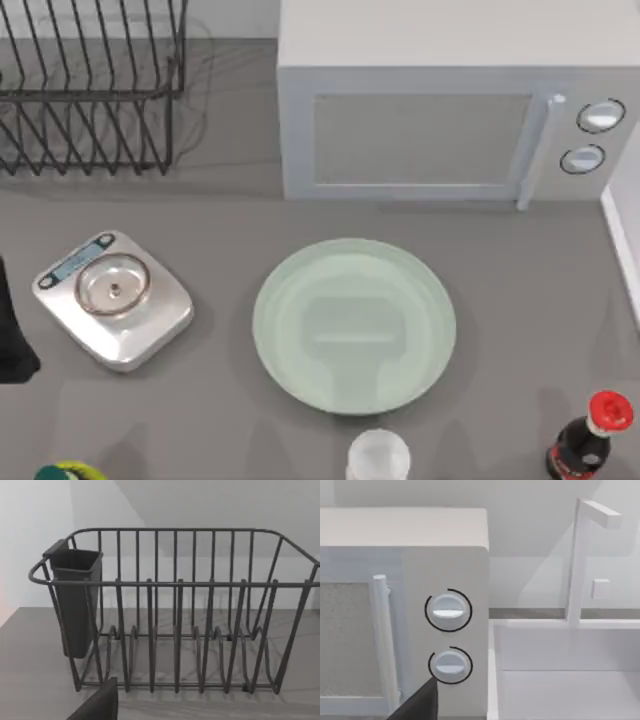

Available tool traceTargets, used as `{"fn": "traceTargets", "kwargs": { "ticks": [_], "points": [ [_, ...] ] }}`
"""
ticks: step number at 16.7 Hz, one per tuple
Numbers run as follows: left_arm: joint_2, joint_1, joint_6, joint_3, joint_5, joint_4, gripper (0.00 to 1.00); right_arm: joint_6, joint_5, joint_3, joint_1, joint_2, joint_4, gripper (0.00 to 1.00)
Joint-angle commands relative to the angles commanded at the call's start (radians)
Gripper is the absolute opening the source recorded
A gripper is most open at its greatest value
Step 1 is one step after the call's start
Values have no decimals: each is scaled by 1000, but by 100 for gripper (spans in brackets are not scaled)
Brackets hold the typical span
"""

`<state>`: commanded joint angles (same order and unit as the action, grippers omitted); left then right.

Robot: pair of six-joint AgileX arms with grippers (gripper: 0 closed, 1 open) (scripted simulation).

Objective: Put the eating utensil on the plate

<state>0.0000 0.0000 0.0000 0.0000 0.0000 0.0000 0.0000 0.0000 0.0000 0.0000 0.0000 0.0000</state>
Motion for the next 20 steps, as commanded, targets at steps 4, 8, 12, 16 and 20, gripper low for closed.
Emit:
{"fn": "traceTargets", "kwargs": {
  "ticks": [4, 8, 12, 16, 20],
  "points": [
    [31, 9, 16, 31, -1, -24, 100, 0, 0, 0, 0, 0, 0, 100],
    [222, 55, 97, 198, 0, -154, 100, 0, 0, 0, 0, 0, 0, 100],
    [577, 124, 217, 440, 4, -361, 100, 0, 0, 0, 0, 0, 0, 100],
    [1008, 202, 348, 699, 7, -601, 100, 0, 0, 0, 0, 0, 0, 100],
    [1371, 277, 471, 944, 7, -819, 100, 0, 0, 0, 0, 0, 0, 100]
  ]
}}
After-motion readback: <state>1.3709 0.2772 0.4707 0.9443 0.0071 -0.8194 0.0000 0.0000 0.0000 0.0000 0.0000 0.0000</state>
